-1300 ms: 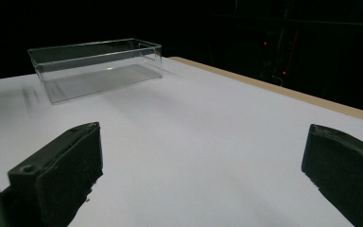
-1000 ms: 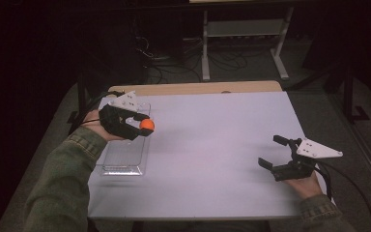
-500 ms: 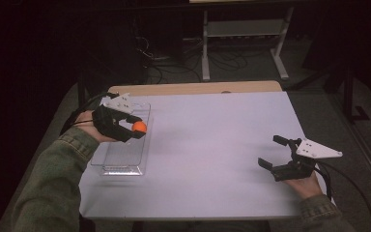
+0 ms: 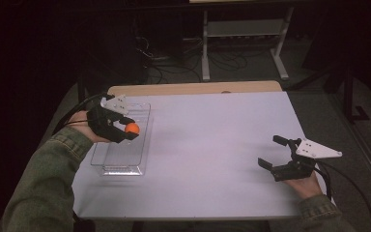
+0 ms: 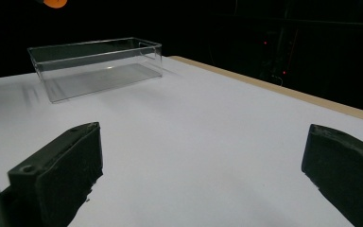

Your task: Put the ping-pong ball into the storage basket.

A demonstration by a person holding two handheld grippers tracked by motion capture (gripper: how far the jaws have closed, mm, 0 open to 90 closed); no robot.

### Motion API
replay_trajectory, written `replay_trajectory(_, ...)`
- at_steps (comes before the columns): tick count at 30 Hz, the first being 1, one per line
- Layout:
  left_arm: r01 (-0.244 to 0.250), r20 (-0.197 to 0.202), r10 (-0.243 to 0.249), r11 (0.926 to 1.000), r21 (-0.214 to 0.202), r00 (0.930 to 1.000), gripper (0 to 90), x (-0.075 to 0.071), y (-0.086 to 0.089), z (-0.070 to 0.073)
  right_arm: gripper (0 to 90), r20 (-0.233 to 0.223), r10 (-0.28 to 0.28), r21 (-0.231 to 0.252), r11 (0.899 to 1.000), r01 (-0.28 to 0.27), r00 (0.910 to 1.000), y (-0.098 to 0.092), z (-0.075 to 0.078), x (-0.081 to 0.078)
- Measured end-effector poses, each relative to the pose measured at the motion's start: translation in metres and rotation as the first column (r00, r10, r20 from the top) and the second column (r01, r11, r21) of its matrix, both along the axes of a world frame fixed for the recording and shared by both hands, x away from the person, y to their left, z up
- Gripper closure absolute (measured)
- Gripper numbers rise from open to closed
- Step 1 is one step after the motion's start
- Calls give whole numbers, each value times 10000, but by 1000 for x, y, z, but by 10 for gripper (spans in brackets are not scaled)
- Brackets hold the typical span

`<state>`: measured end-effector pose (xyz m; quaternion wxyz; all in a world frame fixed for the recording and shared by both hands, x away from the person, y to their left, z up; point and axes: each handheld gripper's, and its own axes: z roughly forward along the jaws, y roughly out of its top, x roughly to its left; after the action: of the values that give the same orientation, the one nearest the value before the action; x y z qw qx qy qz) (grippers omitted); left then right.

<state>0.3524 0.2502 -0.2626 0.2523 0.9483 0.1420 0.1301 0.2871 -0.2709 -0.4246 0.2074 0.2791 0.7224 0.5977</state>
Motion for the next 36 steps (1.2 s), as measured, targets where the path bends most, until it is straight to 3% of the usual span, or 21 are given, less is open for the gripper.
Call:
replay_trajectory(5, -71, 3, 71, 9999, 152, 10000, 508, 0, 4, 3, 0, 9, 0, -7, 10000, 0, 10000, 0, 0, 0)
replay_trajectory(11, -100, -290, 122, 9971, 759, 9995, 507, 1, 5, -1, 0, 20, -4, -30, 10000, 4, 10000, 0, 0, 0)
replay_trajectory(18, 32, -566, 35, 9930, 1181, 9984, 507, 2, 5, -6, 0, -16, -15, -39, 10000, 15, 10000, 0, 0, 0)
replay_trajectory(28, 56, -876, 75, 9888, 1488, 9961, 507, 1, 5, -11, 0, -34, -5, -54, 10000, 4, 10000, 0, 0, 0)
replay_trajectory(36, 104, -793, 21, 9877, 1562, 9968, 506, 2, 5, -18, 0, -30, -15, -45, 10000, 15, 10000, 0, 0, 0)
